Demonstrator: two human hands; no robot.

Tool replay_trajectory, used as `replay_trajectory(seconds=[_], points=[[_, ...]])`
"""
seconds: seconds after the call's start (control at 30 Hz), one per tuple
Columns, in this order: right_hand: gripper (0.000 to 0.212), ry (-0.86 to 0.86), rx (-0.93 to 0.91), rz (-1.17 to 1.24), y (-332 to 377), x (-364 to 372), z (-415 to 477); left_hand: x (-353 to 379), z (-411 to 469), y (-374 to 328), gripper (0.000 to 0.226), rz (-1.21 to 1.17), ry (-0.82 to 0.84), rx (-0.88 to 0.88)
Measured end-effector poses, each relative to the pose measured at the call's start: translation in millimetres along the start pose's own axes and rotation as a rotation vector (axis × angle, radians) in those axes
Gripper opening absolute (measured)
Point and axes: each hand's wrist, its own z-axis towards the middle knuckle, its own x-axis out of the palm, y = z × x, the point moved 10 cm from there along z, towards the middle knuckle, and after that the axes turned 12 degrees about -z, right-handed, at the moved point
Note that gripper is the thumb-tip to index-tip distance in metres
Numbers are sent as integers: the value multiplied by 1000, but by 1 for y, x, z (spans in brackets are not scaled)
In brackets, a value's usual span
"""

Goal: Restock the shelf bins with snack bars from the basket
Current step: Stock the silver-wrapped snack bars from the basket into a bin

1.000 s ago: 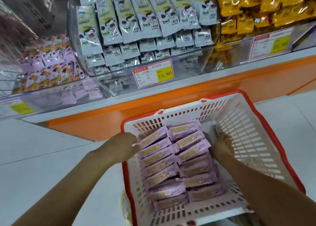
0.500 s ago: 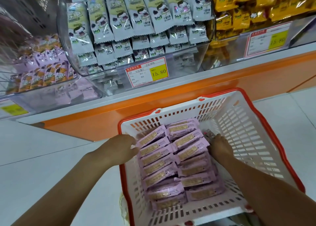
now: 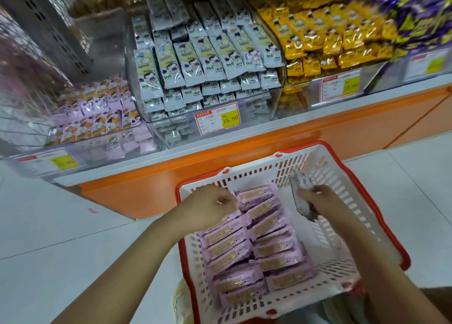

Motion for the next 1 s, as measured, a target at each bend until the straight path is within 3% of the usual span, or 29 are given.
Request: replay_trajectory(seconds=[0.07,0.17,0.37,0.5,0.6,0.63,0.7,0.8,1.0], points=[[20,-9,-115,66,49,0,-36,5,-6,-12,25,-207,5,23],[36,15,-324,53,111,12,-83,10,-18,-23,14,-602,20,-10],[55,39,-620,82,157,39,-142,-8,-36,-40,17,-997,-35,64],[39,-49,-697,103,164,28,-152,-11,-46,-42,34,-1107,28,95],[33,-90,-733,76,166,22,-154,-13,-50,-45,9,-1211,38,109],[33,-110,-750,59,167,21,-157,-16,-49,-45,21,-1244,12,118],[40,-132,-785,-8,171,22,-162,-17,-49,-45,35,-1287,-17,125],[67,-149,-832,-145,173,29,-167,-20,-51,-52,21,-1242,-54,157],[70,-319,-862,-164,173,8,-166,-32,-58,-77,50,-986,-189,222]])
